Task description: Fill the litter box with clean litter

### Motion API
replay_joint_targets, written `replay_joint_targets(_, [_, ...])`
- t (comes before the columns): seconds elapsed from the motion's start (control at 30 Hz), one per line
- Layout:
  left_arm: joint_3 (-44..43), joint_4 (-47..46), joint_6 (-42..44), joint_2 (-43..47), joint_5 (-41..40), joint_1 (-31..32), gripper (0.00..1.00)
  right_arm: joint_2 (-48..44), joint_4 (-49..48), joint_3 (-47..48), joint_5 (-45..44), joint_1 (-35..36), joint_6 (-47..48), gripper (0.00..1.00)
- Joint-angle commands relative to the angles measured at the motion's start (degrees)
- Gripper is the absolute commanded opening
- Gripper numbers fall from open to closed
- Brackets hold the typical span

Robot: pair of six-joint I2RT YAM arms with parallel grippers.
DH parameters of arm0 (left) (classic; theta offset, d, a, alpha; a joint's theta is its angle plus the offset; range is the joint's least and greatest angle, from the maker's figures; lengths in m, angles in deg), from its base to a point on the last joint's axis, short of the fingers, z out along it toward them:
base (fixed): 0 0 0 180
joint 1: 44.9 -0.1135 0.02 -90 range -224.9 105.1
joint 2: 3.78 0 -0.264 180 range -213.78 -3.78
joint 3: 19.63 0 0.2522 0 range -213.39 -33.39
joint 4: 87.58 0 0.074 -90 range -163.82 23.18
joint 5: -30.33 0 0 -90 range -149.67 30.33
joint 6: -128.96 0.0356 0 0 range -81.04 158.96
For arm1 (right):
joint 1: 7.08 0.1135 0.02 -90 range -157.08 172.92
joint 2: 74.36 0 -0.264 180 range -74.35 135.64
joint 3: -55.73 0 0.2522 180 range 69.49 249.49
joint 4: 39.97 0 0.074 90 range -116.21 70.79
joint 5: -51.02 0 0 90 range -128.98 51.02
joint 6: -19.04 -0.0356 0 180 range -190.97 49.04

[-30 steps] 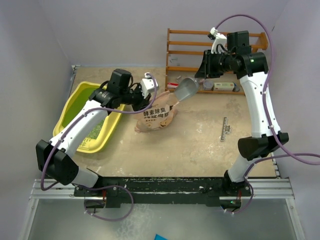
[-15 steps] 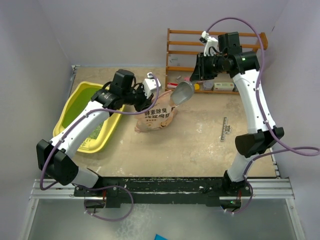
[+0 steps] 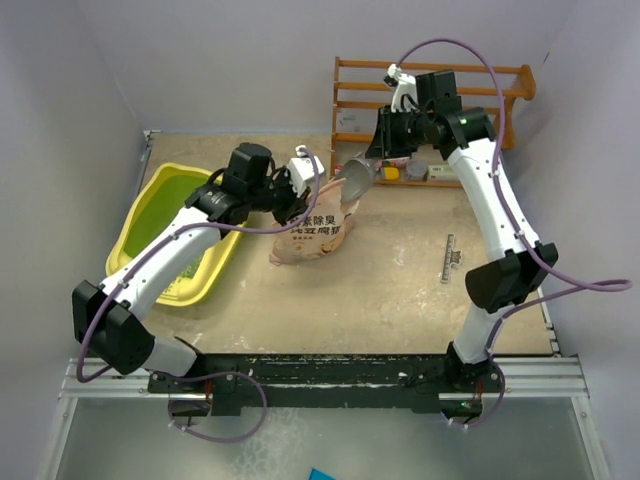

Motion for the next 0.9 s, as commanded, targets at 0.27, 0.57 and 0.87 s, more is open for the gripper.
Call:
replay_joint_targets(0.27, [3.1,-11.0,-3.8,4.0,-4.2,2.0,0.12,-4.6,-12.3,-2.9,-4.9,2.7,-1.5,0.0])
replay_joint_targets(0.57, [3.3,-12.2,-4.9,4.3,-5.8,2.0,0.12,1.2,0.0,0.6,-1.6,4.5,2.5,0.0])
replay_joint_targets(0.87, [4.6,-14.0,-6.3,5.4,-10.3,2.1,0.0,2.6,-3.5,-5.4,-6.0,6.5,3.0,0.0])
